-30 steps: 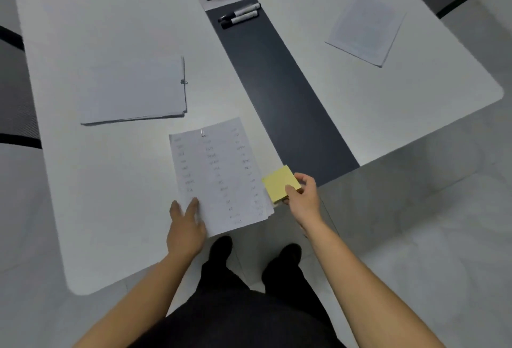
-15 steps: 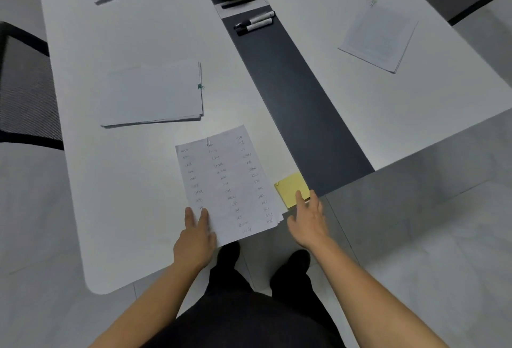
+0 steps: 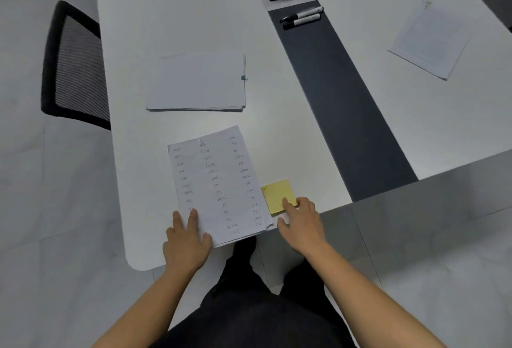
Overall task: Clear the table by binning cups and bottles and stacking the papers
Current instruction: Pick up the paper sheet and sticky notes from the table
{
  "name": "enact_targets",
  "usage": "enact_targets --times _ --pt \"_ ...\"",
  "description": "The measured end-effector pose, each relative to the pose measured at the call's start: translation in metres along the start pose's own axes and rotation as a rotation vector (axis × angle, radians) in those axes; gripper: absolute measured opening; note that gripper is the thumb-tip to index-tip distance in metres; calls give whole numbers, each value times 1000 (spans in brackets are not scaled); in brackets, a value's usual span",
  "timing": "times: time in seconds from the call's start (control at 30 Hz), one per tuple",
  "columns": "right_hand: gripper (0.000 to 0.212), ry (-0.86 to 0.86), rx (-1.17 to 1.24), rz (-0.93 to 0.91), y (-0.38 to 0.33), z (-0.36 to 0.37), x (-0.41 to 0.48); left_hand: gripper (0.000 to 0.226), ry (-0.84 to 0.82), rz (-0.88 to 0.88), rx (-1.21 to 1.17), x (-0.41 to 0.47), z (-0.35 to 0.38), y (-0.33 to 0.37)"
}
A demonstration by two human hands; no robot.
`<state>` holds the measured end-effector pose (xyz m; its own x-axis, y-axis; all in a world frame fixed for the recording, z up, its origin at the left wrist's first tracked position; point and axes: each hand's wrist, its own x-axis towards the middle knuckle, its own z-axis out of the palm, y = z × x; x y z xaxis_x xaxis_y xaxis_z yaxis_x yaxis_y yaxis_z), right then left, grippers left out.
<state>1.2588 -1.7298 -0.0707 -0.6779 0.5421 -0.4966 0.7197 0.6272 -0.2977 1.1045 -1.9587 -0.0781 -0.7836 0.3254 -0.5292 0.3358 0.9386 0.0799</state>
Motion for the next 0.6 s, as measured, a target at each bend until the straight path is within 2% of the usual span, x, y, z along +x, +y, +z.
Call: enact_targets --times 0.1,0.17,0.23,0.4,0.6 --pt "57 -21 -31 -102 -28 10 2 68 55 -142 35 -1 -2 -23" --pt "57 -30 -50 -138 -43 14 3 69 102 -163 19 -1 -2 -27" --pt "58 -38 -82 -153 -52 17 5 67 103 -114 -14 0 -2 -22" --pt "60 -42 -159 -206 -49 19 6 72 -107 -9 -14 10 8 -10" --pt "63 -80 -159 -196 -48 19 6 74 -111 25 28 7 10 -40"
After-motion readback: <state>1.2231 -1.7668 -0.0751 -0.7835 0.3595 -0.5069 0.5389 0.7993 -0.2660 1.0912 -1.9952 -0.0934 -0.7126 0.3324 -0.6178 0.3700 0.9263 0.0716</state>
